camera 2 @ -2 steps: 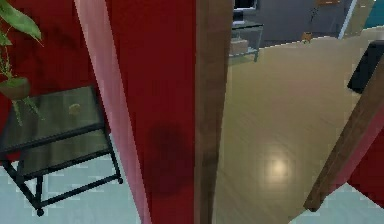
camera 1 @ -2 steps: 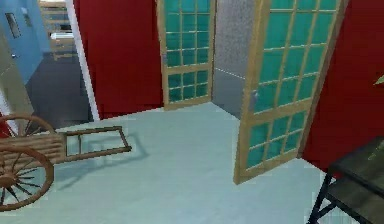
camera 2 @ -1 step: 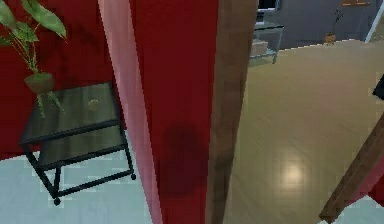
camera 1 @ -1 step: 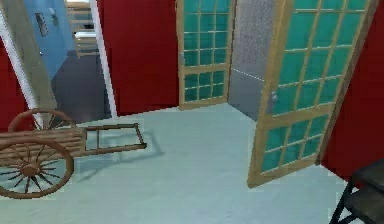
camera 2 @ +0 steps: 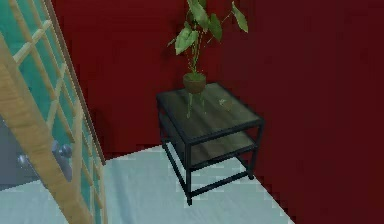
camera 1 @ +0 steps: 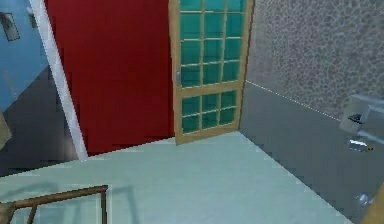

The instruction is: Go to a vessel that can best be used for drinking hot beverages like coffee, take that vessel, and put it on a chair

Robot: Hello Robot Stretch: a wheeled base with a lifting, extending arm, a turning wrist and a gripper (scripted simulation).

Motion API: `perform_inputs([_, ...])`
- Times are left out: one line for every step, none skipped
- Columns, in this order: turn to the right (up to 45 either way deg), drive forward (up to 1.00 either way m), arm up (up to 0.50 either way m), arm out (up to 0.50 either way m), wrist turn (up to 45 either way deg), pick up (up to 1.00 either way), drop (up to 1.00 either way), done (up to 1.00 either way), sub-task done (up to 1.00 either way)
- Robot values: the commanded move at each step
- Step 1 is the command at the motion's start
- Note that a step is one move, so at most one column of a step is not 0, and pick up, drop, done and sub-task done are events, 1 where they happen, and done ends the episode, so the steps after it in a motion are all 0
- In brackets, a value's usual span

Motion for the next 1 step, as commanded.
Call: perform_inputs([-3.0, 0.0, 0.0, 0.0, 0.0, 0.0, 0.0, 0.0, 0.0])
